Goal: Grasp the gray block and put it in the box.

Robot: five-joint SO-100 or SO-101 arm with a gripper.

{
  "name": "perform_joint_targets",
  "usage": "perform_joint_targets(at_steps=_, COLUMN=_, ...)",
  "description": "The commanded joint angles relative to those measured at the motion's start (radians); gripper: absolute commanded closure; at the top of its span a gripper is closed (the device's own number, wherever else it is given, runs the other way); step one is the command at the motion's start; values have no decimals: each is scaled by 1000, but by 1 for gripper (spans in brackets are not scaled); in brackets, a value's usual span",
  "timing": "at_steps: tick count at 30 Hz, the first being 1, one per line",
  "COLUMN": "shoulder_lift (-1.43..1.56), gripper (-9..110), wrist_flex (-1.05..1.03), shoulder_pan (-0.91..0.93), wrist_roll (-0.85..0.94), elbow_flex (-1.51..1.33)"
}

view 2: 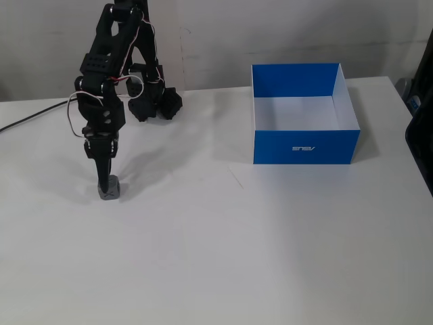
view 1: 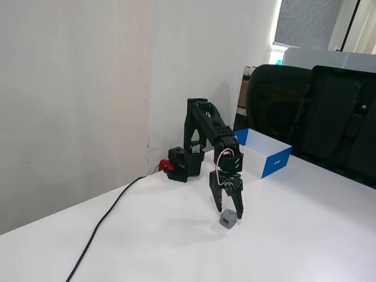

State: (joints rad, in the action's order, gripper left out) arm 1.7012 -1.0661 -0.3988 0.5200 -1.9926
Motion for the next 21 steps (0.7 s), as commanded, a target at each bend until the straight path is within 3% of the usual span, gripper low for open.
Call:
perform_joint_targets(at_steps=1, shoulder_lift=11, gripper=73, wrist_flex=12, shoulder_pan=14, wrist_roll=-15, elbow_flex=66)
perform_joint_targets(at_steps=16, shoulder_lift=-55, gripper=76, wrist_flex=49, shoulder_pan=18, wrist_roll=-23, elbow_flex=58)
perform_joint_targets(at_steps=21, shoulder_lift=-61, gripper=86, wrist_flex=49, shoulder_pan=15, wrist_roll=-23, elbow_flex=67)
